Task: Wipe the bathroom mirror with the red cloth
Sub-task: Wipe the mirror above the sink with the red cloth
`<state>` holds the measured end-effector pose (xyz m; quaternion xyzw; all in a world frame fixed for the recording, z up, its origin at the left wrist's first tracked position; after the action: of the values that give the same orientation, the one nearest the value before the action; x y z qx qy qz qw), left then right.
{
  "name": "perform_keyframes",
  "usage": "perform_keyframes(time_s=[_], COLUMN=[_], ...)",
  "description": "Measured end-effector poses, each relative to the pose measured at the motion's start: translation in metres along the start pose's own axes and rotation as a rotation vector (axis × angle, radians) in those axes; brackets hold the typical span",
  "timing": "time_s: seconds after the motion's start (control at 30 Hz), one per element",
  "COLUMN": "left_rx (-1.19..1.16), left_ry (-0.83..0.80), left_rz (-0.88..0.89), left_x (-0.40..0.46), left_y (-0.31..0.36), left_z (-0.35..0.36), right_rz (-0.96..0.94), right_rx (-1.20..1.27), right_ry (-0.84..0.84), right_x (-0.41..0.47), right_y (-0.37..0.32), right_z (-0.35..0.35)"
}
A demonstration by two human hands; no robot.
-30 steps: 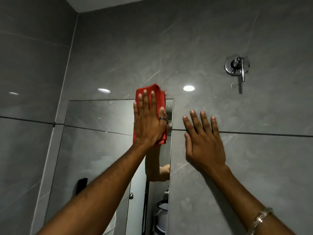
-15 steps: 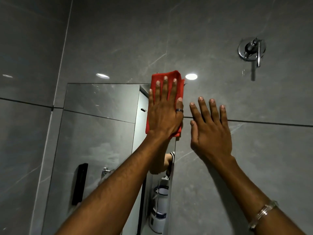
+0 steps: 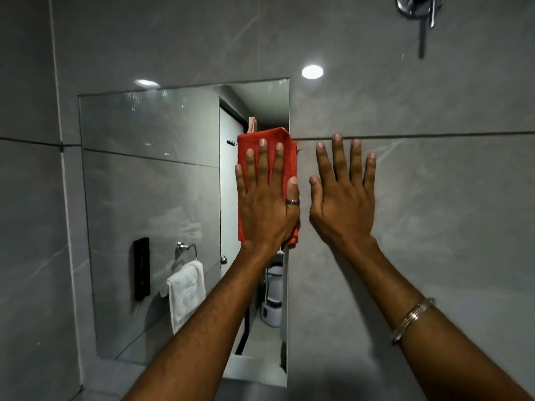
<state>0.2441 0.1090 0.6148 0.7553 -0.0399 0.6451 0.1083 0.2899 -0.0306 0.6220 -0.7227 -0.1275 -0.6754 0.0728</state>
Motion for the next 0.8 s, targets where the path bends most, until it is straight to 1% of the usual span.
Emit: perform_keyframes(time_s=[0.23, 0.5, 0.67, 0.8], left_rx=[0.005, -0.007, 0.035, 0.052], left_ry=[-0.063, -0.095, -0.094, -0.139], left_rz=[-0.035, -0.046, -0.068, -0.061], left_x=[-0.085, -0.206, -0.272, -0.322], left_y=[-0.011, -0.029, -0.037, -0.044], left_z=[0.012, 0.029, 0.04, 0.046], right_rz=[0.013, 0.042, 0.069, 0.063], right_rx=[0.009, -0.05, -0.072, -0.077], right_ry=[-0.072, -0.059, -0.034, -0.031], right_x=[-0.056, -0.096, -0.098, -0.099], right_y=[-0.006, -0.01, -0.011, -0.013], right_z=[0.001, 0.006, 0.008, 0.009])
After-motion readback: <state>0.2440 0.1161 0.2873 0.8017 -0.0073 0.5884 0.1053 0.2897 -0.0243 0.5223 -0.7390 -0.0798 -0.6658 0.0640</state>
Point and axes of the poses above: each hand's wrist, its own x-axis towards the middle knuckle, its own z-axis out of the palm, y = z × x, the point moved 5 cm from there along x, towards the middle knuckle, and after that the axes turned 8 degrees about -x, right-handed, at the moved point
